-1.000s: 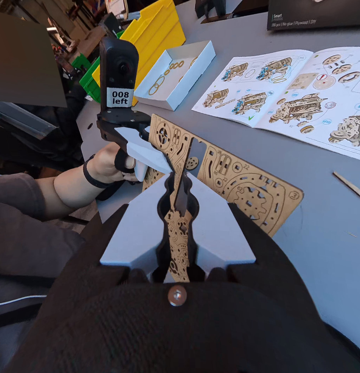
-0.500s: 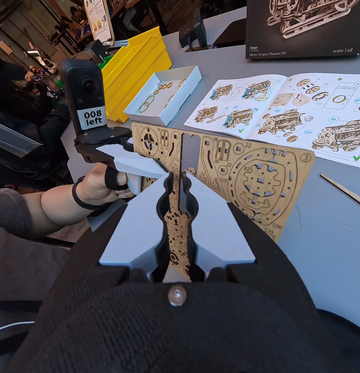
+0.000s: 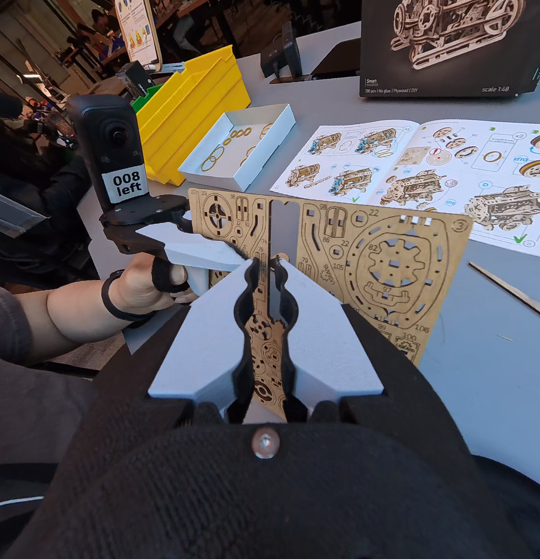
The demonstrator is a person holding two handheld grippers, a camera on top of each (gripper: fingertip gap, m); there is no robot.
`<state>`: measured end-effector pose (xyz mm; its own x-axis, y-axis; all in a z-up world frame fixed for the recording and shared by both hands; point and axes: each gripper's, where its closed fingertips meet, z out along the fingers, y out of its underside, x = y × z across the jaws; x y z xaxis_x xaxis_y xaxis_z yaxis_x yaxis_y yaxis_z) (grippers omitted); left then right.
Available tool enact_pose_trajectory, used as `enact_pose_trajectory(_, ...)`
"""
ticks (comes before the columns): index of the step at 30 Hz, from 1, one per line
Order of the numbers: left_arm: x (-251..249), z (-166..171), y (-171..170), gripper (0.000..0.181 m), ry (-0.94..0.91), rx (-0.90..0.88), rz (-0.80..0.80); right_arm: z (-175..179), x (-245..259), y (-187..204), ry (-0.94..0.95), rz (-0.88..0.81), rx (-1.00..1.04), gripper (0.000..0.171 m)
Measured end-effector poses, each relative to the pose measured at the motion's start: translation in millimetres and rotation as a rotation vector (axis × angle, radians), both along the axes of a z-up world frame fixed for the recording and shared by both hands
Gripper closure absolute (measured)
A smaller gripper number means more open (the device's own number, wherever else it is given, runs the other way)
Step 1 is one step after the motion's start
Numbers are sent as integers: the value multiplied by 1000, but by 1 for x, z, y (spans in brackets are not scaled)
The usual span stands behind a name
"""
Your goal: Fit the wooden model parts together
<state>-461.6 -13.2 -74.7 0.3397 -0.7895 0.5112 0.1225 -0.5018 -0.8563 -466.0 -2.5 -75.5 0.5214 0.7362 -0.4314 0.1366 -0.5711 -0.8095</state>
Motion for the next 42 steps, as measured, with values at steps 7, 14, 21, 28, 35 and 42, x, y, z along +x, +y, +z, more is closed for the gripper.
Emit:
enact_pose_trajectory(7, -1, 3, -1, 181, 14, 61, 12, 4, -3, -2, -12, 13, 62, 166)
enact_pose_trajectory(14, 0, 11, -6, 181, -17, 114, -1, 14, -2, -8, 83, 38, 51, 167)
enact_pose_trajectory(21, 2, 11, -7, 177, -48, 128, -46, 11, 0, -7, 77, 38, 65, 167)
enact_pose_trajectory(28, 1, 8, -5, 180, -97, -1, -86, 9, 0, -6, 52, 24, 84, 167)
enact_pose_trajectory(35, 1, 7, -5, 180, -29, 59, -39, 10, -1, -6, 72, 21, 75, 167)
enact_pose_trajectory(42, -1, 13, -6, 181, -42, 76, 9, 15, -3, -7, 73, 8, 106, 167)
